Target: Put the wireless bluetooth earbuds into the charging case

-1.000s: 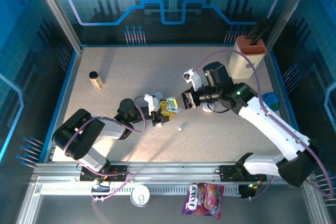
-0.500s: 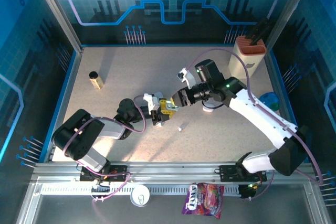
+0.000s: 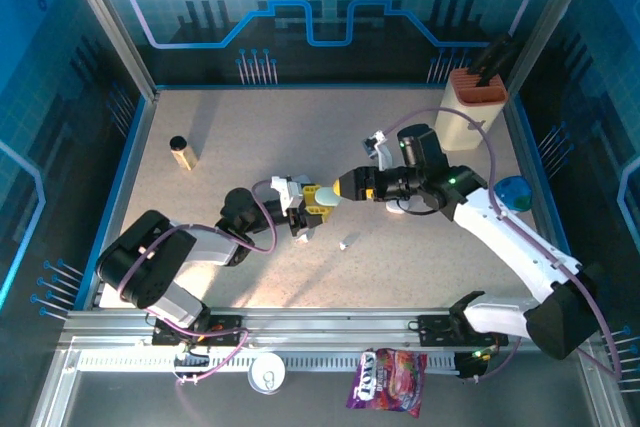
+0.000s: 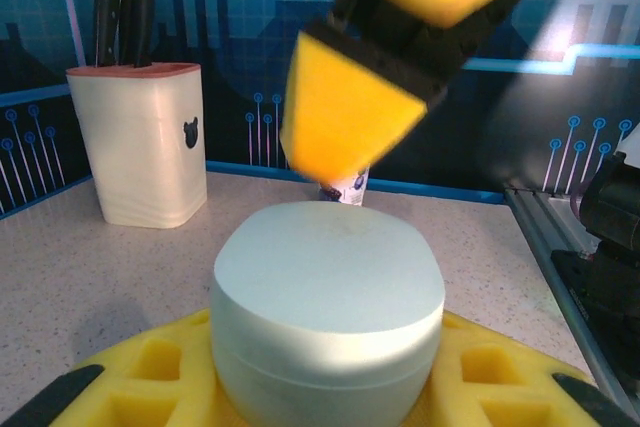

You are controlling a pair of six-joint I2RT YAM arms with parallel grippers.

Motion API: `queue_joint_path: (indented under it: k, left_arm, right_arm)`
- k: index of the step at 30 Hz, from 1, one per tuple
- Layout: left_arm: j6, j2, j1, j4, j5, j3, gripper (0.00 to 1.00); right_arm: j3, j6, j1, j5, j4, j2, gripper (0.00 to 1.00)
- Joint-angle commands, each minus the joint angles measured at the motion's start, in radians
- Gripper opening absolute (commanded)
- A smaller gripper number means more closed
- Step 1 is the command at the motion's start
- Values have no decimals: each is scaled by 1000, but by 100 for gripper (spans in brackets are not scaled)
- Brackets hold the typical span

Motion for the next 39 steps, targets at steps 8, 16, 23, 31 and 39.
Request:
queue_joint_path:
  k: [8, 16, 23, 31, 39]
  left_arm:
    - [-25, 2, -20, 42, -10, 66, 34]
    - [-25, -7, -21, 42, -3, 60, 35]
    - [-13, -24, -20, 42, -10, 31, 37]
    - [5, -53, -6, 14, -24, -5, 64]
    - [15, -145, 65, -77, -87, -102, 93]
  right_arm:
    - [-201, 392, 7, -206, 507, 30, 61]
    - [-239, 420, -6, -174, 550, 31, 43]
    - [-251, 421, -7, -162, 597, 41, 16]
    - [-249, 356, -29, -108, 542, 42, 11]
    - [-148, 134, -68, 85, 301, 180, 11]
